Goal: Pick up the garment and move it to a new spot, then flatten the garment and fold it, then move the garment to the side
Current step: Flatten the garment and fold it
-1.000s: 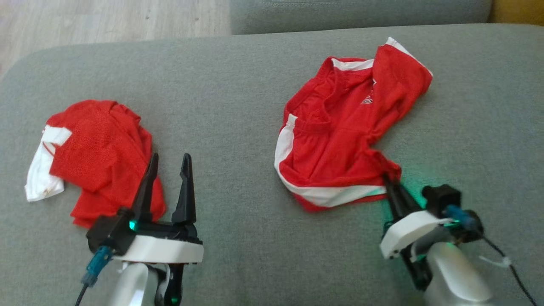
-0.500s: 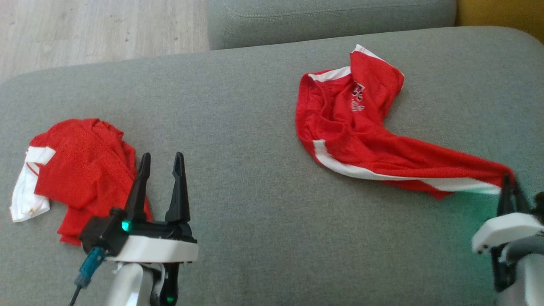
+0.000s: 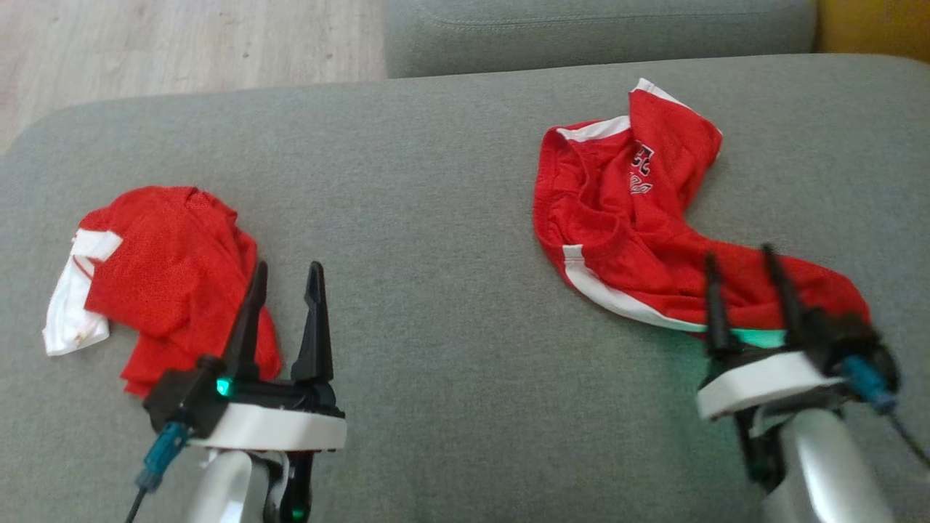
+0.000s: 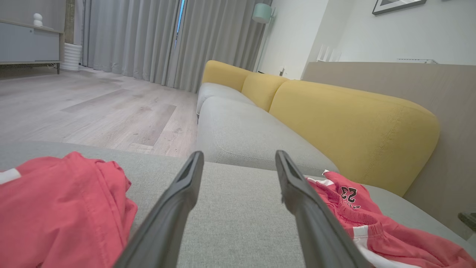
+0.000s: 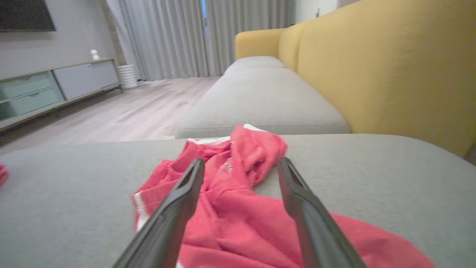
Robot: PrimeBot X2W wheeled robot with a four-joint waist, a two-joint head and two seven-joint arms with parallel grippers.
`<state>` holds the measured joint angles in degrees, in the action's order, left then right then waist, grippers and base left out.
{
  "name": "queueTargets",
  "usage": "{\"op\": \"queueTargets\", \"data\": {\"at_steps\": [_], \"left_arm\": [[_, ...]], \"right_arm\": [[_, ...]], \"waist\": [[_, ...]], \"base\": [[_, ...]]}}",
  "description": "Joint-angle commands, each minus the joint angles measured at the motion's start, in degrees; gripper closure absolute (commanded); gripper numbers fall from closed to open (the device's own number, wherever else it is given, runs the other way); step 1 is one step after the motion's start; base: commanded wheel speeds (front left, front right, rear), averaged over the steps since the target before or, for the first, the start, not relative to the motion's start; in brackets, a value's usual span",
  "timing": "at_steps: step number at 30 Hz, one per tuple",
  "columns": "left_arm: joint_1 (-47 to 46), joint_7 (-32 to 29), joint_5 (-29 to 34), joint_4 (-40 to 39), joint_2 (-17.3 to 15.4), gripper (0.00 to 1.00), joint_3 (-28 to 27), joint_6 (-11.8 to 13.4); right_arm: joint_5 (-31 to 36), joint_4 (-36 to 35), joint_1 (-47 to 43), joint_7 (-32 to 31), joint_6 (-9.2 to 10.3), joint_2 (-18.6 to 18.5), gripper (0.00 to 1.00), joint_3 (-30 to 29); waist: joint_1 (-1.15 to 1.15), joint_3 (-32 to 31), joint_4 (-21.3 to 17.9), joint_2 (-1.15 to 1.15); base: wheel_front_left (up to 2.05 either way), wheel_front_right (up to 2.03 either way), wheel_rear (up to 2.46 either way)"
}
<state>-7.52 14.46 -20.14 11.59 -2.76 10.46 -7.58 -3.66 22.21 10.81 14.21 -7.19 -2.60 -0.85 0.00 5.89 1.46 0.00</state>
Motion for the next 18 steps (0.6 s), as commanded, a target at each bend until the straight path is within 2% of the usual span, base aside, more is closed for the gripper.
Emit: {"op": "queueTargets", "data": {"at_steps": [1,5,9,18], "left_arm": [[-1.2,0.5,-0.2,-1.8,-0.1,0.00,-1.4,0.1],[-1.7,0.5,-0.2,-1.7,-0.1,0.00,-0.7,0.1],[-2.3,0.5,-0.5,-1.5,-0.1,0.00,0.1,0.1],[-3.2,0.5,-1.5,-1.0,-0.1,0.00,2.3,0.1]], "right_arm": [[-0.6,-1.9,0.2,0.6,-0.30,-0.3,0.00,3.1],[-2.4,-0.7,1.7,-0.2,-0.30,-0.3,0.00,9.7],[-3.1,3.1,5.4,-3.3,-0.30,-0.3,0.00,12.9],[-2.7,16.8,13.2,-6.5,-0.30,-0.3,0.00,12.9]], "waist": [[0.00,0.3,0.6,0.00],[0.00,1.1,2.3,0.00],[0.00,2.0,4.3,0.00],[0.00,3.7,9.1,0.00]], "base": [[0.00,0.00,0.00],[0.00,0.00,0.00],[0.00,0.00,0.00],[0.00,0.00,0.00]]}}
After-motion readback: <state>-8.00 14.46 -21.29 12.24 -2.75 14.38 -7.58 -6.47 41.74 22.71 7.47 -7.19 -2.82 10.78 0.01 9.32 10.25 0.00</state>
